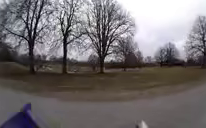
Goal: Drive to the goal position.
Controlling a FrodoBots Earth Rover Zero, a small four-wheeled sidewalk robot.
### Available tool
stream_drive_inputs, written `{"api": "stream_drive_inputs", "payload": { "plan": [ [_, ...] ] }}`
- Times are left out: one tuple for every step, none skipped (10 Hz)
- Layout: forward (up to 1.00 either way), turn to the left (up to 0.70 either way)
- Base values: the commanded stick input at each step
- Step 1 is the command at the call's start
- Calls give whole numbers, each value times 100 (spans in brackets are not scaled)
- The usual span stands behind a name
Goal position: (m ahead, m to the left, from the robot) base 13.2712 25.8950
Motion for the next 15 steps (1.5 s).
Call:
{"api": "stream_drive_inputs", "payload": {
  "plan": [
    [-70, -35],
    [-70, -35],
    [-70, -35],
    [-70, -35],
    [-70, -35],
    [-70, -35],
    [-70, -35],
    [-62, -31],
    [-24, 30],
    [2, 48],
    [25, 18],
    [70, 35],
    [70, 35],
    [70, 35],
    [70, 35]
  ]
}}
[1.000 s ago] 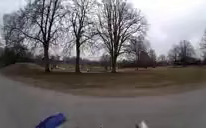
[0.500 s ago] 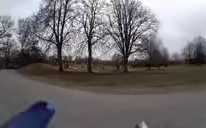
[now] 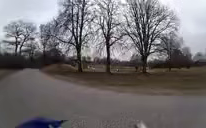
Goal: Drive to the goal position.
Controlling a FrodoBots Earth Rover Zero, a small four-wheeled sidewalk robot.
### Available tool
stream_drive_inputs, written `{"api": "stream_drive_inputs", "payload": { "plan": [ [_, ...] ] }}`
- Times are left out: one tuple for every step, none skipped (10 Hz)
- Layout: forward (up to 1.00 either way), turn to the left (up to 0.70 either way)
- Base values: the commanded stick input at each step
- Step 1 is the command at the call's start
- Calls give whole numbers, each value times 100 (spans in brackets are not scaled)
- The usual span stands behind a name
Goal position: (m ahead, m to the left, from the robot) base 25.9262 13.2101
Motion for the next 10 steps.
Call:
{"api": "stream_drive_inputs", "payload": {
  "plan": [
    [70, 35],
    [70, 35],
    [70, 35],
    [70, 35],
    [70, 35],
    [70, 35],
    [70, 35],
    [70, 35],
    [70, 35],
    [70, 35]
  ]
}}
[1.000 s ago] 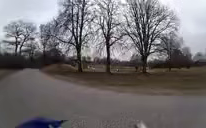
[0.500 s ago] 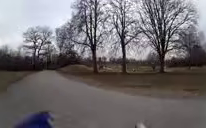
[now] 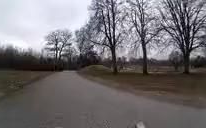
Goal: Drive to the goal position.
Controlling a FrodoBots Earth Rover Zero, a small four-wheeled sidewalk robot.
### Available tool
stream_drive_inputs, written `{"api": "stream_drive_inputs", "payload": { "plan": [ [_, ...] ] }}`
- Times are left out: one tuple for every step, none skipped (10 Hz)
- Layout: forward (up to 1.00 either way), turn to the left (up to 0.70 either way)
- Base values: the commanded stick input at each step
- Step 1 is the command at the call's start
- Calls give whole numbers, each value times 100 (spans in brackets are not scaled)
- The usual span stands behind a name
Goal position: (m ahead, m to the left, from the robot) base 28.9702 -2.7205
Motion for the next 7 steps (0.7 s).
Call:
{"api": "stream_drive_inputs", "payload": {
  "plan": [
    [70, 35],
    [70, 35],
    [70, 19],
    [70, 6],
    [70, 0],
    [70, 0],
    [70, 0]
  ]
}}
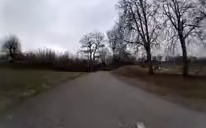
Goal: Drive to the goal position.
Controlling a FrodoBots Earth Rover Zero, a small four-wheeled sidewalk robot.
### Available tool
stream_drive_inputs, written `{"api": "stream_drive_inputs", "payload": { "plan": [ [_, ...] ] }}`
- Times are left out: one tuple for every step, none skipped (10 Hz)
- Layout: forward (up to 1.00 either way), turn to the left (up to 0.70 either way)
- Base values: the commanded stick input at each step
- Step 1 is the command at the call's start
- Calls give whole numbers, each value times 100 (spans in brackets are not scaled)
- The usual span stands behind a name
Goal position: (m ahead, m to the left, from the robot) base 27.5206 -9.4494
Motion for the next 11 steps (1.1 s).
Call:
{"api": "stream_drive_inputs", "payload": {
  "plan": [
    [70, 0],
    [70, 15],
    [70, 35],
    [70, 35],
    [70, 25],
    [70, 0],
    [70, 0],
    [70, 0],
    [70, 0],
    [70, 0],
    [70, 0]
  ]
}}
